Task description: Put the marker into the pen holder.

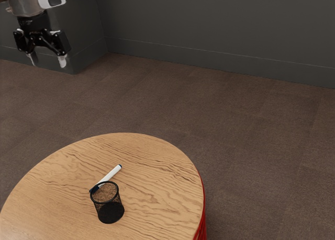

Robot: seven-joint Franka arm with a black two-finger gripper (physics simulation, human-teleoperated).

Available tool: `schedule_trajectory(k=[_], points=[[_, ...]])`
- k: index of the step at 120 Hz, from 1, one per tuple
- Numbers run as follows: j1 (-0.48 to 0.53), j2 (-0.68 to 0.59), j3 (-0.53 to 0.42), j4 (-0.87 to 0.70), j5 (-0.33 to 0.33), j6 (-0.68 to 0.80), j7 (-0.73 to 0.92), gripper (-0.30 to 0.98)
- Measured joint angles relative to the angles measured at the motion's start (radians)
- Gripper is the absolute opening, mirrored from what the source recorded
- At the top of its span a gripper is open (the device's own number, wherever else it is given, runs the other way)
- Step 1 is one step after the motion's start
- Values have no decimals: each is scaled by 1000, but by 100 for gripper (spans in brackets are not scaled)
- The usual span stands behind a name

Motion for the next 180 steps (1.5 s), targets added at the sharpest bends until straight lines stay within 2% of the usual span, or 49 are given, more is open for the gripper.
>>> schedule_trajectory(k=[13, 49, 64, 96, 129, 145, 158, 180], points=[[-6, -14, 9, -20, 1, 11, -10, 69], [8, -77, 12, -394, 6, 156, -53, 69], [13, -92, 32, -590, 8, 289, -67, 69], [26, -67, 40, -876, -9, 631, -73, 68], [25, -3, 40, -938, -64, 836, -39, 66], [13, 8, 29, -962, -71, 883, 7, 65], [1, 6, -15, -970, -73, 901, 65, 61], [6, 2, -23, -1020, -83, 928, 143, 58]])
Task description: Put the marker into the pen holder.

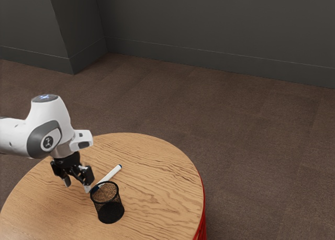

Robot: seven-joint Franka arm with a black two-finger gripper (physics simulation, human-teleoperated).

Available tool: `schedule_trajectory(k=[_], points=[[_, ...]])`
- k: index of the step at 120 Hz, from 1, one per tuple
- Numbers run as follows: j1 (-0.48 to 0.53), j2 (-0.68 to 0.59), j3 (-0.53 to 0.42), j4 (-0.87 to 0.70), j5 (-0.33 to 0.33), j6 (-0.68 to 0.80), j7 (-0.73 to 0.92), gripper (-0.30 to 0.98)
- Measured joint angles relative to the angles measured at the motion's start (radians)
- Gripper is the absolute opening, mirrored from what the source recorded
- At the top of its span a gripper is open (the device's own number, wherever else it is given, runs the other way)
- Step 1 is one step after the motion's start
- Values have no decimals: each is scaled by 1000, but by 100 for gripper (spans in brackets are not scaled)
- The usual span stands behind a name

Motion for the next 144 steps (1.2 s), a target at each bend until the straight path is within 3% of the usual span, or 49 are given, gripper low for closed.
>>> schedule_trajectory(k=[129, 144], points=[[-18, 155, -26, 46, -90, 139, 208, 56], [-16, 157, -31, 51, -93, 144, 215, 47]])
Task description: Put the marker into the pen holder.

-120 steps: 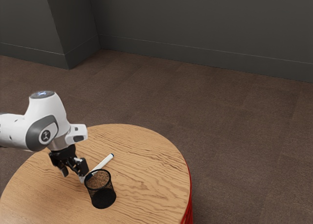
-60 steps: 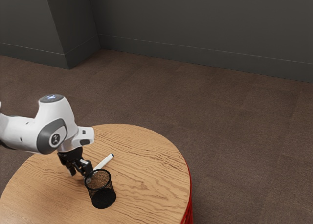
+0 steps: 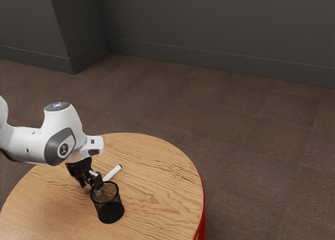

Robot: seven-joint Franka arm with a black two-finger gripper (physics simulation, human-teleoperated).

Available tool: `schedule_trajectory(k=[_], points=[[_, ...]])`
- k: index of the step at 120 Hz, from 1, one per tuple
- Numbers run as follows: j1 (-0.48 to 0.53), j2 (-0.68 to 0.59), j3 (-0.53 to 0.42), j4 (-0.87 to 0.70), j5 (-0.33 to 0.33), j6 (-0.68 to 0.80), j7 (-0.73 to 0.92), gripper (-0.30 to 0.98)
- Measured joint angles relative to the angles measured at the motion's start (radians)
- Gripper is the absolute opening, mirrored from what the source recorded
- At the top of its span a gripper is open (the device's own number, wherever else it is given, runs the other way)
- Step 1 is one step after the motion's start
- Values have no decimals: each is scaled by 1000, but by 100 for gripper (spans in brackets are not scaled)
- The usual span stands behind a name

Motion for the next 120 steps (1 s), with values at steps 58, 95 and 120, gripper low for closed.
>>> schedule_trajectory(k=[58, 95, 120], points=[[-2, 18, -9, 17, -1, 5, 16, 23], [5, 41, -14, 24, -13, 14, 18, 20], [7, 37, -15, 23, -21, 18, 13, 3]])
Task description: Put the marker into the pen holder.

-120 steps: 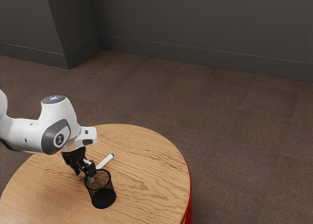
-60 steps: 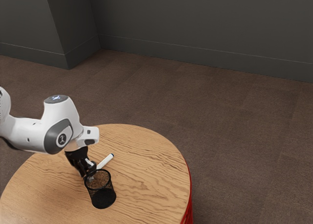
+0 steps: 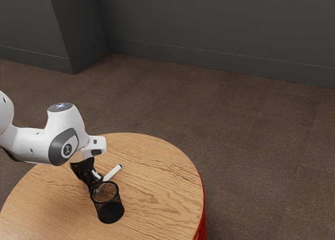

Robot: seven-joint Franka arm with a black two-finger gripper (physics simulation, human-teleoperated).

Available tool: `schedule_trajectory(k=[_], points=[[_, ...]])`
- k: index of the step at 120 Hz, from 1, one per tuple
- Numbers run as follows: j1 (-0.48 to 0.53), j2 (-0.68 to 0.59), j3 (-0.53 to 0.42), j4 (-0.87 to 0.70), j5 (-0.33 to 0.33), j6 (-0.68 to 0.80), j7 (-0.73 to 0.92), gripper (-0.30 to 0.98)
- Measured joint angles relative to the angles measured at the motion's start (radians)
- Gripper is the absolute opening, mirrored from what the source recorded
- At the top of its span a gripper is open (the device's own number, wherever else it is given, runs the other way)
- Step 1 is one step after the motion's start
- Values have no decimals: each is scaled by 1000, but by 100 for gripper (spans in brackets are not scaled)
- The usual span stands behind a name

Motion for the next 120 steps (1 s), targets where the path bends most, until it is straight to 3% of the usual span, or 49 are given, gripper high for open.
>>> schedule_trajectory(k=[47, 80, 120], points=[[-12, -64, 20, -2, 20, 5, -26, -6], [8, -167, 0, -3, 78, 2, -43, -7], [5, -408, -2, -39, 168, -126, -81, -8]])
